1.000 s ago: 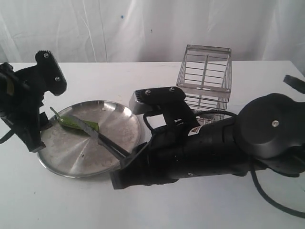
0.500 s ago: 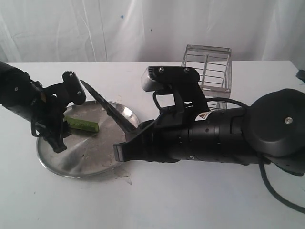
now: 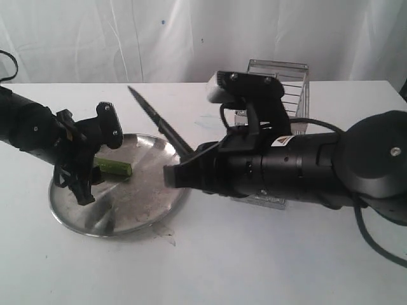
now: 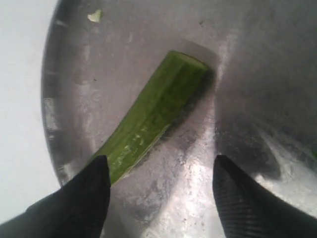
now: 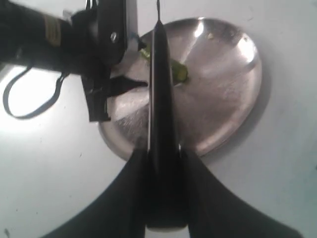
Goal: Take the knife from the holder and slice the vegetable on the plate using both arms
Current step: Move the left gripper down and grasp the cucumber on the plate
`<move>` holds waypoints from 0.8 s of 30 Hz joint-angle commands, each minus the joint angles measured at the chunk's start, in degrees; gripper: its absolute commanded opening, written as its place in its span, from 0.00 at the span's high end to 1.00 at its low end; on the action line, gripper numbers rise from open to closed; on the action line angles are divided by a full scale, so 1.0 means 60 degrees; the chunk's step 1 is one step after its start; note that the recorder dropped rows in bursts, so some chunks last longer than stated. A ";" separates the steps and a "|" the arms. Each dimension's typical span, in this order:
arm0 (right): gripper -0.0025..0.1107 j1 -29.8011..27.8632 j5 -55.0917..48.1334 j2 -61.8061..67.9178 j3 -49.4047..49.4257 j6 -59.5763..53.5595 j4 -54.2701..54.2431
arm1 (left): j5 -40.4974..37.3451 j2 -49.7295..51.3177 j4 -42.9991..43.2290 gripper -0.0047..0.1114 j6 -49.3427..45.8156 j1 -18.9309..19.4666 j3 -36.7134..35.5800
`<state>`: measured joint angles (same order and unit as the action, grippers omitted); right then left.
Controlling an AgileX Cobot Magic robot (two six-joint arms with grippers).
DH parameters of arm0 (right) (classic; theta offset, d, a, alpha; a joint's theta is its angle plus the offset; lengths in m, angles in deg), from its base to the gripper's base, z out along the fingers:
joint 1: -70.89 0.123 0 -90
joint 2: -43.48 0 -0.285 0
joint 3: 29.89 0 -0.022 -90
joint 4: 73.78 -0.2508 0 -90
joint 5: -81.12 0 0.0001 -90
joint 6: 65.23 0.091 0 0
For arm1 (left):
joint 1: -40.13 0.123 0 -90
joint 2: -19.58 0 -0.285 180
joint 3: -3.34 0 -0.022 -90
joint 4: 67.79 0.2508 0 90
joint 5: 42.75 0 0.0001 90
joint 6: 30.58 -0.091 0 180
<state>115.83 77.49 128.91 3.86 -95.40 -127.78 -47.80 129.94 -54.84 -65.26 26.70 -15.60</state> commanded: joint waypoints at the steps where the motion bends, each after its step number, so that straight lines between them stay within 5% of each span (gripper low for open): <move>1: 0.98 -0.0472 -0.0302 -0.0116 -0.0091 0.0109 -0.0049 | 0.0341 0.0302 -0.0080 0.41 -0.0306 0.0027 0.0029; 19: 0.98 -0.0496 -0.0604 -0.0116 -0.0091 0.0063 -0.0031 | 0.1405 0.1213 0.0134 0.41 -0.0824 0.0027 0.0029; 24: 0.98 -0.0496 -0.0625 -0.0116 -0.0091 0.0063 -0.0031 | 0.1090 0.1481 0.0134 0.55 -0.0824 0.0027 0.0029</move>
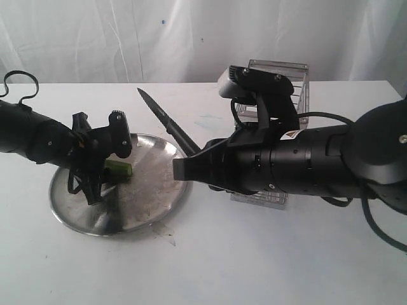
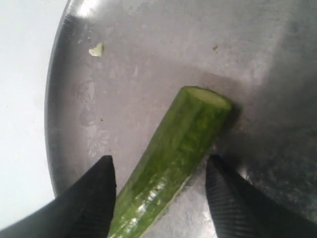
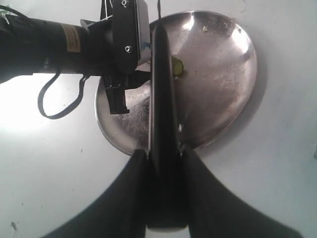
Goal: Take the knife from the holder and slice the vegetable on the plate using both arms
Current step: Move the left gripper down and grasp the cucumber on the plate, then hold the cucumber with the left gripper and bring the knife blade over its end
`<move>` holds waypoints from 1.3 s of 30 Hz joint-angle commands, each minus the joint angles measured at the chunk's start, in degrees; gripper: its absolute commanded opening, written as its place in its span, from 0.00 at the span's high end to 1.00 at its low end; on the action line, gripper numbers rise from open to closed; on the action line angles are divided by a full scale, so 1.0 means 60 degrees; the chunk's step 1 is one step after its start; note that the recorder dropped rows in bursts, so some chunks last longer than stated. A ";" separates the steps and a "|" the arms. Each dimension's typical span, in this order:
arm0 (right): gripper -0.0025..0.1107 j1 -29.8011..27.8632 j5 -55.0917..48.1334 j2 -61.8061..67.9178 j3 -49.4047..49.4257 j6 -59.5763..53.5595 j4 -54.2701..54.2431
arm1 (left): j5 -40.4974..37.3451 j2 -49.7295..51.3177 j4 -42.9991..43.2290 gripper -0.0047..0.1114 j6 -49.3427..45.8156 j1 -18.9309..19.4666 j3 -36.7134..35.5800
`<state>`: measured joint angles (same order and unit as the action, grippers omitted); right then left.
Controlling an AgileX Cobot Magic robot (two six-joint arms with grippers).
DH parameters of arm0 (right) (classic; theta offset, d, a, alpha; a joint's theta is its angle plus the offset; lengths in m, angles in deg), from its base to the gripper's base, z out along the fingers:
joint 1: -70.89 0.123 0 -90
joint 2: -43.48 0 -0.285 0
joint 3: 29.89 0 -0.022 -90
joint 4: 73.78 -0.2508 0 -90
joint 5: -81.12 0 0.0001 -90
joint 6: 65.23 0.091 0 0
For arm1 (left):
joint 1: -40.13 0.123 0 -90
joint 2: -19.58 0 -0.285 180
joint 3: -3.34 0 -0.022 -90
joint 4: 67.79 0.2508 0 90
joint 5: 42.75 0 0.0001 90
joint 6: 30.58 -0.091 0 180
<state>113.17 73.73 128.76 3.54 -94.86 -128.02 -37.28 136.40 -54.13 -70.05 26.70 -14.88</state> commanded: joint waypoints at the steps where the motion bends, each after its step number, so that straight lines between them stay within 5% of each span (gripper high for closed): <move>1: 0.98 -0.0052 0.0002 -0.0090 -0.0036 -0.0027 0.0008 | -0.0842 0.0405 0.0016 0.62 -0.0025 0.0027 -0.0091; 4: 0.98 -0.0052 0.0002 -0.0090 -0.0036 -0.0027 0.0008 | -0.1377 0.0388 0.0016 0.96 0.0162 0.0027 -0.0091; 10: 0.98 -0.0052 0.0026 -0.0090 -0.0036 -0.0027 0.0008 | -0.2330 -0.0609 -0.1662 0.96 0.0646 0.0027 -0.0091; 15: 0.98 -0.0052 -0.0074 -0.0090 -0.0019 -0.0325 0.0042 | -0.4367 -0.2028 -0.3219 0.96 0.0975 0.0027 -0.0091; 22: 0.98 -0.0052 -0.0467 -0.0090 -0.0019 -0.0627 0.0446 | -0.5540 -0.2992 -0.4001 0.96 0.2865 0.0027 -0.0134; 25: 0.98 -0.0052 -0.0908 -0.0025 -0.0019 -0.0590 0.1093 | -0.5520 -0.2843 -0.4116 0.93 0.4369 0.0027 -0.0660; 31: 0.98 -0.0052 -0.1203 0.0347 -0.0019 -0.0590 0.2004 | -0.4255 -0.2609 -0.4789 0.72 0.4733 0.0008 -0.2135; 39: 0.98 -0.0052 -0.1749 0.0890 -0.0279 -0.0338 0.3496 | -0.3962 -0.2627 -0.5513 0.67 0.4930 0.0008 -0.1858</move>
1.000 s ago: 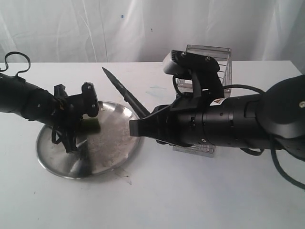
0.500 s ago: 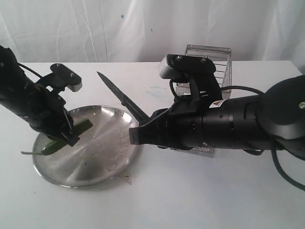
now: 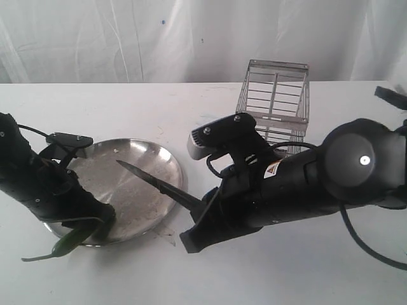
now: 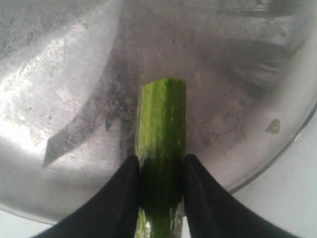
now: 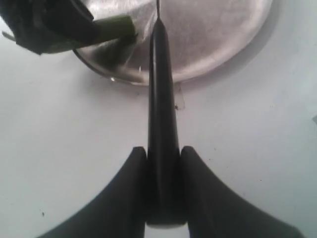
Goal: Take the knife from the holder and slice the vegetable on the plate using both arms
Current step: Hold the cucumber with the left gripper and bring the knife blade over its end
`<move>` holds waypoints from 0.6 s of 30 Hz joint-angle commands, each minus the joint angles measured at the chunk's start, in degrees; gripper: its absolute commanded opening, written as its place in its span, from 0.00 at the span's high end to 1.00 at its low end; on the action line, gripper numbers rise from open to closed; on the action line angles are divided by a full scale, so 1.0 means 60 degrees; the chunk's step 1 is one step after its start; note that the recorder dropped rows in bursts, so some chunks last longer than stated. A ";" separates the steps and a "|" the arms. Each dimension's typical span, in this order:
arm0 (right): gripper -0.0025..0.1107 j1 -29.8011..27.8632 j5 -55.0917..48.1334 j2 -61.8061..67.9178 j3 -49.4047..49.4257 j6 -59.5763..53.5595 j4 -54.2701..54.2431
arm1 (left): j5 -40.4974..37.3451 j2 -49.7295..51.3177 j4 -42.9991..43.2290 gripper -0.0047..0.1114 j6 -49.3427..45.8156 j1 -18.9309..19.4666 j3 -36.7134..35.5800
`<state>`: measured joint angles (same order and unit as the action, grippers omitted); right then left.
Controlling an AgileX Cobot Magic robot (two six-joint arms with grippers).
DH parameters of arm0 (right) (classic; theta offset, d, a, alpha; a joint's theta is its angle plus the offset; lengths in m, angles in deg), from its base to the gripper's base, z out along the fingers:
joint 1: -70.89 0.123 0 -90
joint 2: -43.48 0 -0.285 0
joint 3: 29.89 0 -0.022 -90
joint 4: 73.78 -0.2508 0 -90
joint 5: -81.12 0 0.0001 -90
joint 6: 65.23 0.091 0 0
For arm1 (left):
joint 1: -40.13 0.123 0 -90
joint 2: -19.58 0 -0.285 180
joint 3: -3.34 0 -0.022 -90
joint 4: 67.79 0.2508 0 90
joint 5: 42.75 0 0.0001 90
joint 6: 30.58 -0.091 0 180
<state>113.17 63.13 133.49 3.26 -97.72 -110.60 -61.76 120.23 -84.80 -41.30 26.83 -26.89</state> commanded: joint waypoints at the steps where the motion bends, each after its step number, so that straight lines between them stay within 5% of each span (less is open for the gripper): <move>1: 0.98 -0.0052 0.0018 0.0124 -0.0336 0.0172 0.0680 | 0.0163 0.0068 -0.0402 0.67 0.0138 -0.0012 0.0185; 10: 0.98 -0.0052 -0.0244 0.0377 -0.1023 0.0272 0.0972 | 0.1172 0.0068 -0.1065 0.67 0.0138 -0.0012 0.0185; 18: 0.98 -0.0052 -0.0664 0.0714 -0.1020 0.0289 0.1319 | 0.0733 0.0068 -0.1065 0.67 0.0138 -0.0012 0.0166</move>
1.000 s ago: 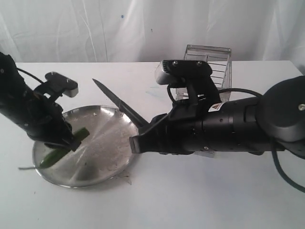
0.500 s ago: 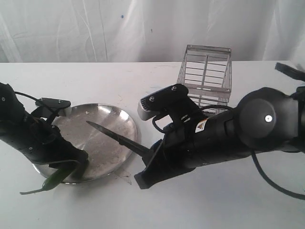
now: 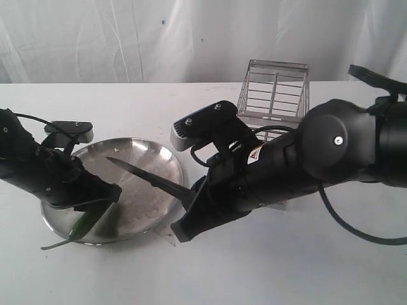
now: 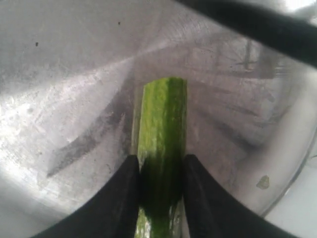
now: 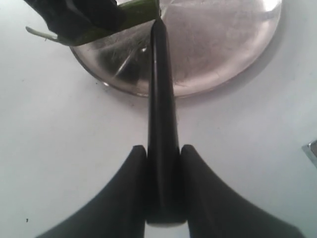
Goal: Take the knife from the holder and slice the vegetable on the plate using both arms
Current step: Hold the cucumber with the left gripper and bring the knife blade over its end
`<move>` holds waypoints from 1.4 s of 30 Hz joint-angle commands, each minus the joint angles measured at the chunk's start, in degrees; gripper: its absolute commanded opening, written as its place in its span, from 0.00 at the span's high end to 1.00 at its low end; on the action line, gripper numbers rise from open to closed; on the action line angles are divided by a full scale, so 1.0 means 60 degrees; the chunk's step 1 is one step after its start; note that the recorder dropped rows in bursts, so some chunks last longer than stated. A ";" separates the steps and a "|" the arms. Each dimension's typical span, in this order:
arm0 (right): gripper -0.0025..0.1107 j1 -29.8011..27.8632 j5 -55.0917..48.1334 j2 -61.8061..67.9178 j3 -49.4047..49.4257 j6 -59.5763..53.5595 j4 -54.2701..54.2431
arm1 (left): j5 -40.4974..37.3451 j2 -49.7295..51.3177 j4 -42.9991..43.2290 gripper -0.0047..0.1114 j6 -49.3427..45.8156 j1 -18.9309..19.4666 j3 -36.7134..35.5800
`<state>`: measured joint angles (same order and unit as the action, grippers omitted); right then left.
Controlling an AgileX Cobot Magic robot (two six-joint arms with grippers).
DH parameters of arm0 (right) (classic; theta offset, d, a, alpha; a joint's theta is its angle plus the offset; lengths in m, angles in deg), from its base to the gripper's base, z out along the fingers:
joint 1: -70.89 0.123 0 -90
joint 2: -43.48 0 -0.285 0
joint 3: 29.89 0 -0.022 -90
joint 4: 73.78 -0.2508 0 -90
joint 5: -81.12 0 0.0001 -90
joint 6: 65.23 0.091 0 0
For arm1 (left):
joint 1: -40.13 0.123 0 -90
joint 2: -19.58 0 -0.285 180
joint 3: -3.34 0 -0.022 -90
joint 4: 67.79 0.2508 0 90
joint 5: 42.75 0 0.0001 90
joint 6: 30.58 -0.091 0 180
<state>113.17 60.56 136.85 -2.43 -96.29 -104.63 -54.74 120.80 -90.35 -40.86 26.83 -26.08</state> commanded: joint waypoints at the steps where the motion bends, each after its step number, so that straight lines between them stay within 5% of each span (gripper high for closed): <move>1: 0.98 -0.0052 -0.0254 0.0199 -0.0071 0.0052 0.0437 | -0.0534 -0.0047 -0.0140 0.66 0.0065 -0.0012 0.0049; 8: 0.98 -0.0052 -0.0304 0.0211 -0.0071 0.0052 0.0627 | -0.0883 -0.0681 -0.0140 0.39 -0.0001 -0.0012 0.0049; 21: 0.98 -0.0011 -0.0795 0.0664 -0.0698 0.0052 0.0842 | -0.0898 -0.2429 -0.0123 0.40 0.0042 0.0005 0.0049; 42: 0.98 0.0479 0.0058 0.1547 -0.0847 0.0286 0.0823 | -0.0702 -0.2558 -0.0099 0.40 0.0101 0.0005 0.0049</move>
<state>115.98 59.57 146.27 -7.05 -94.96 -99.72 -58.41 106.05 -90.64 -40.50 26.83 -26.08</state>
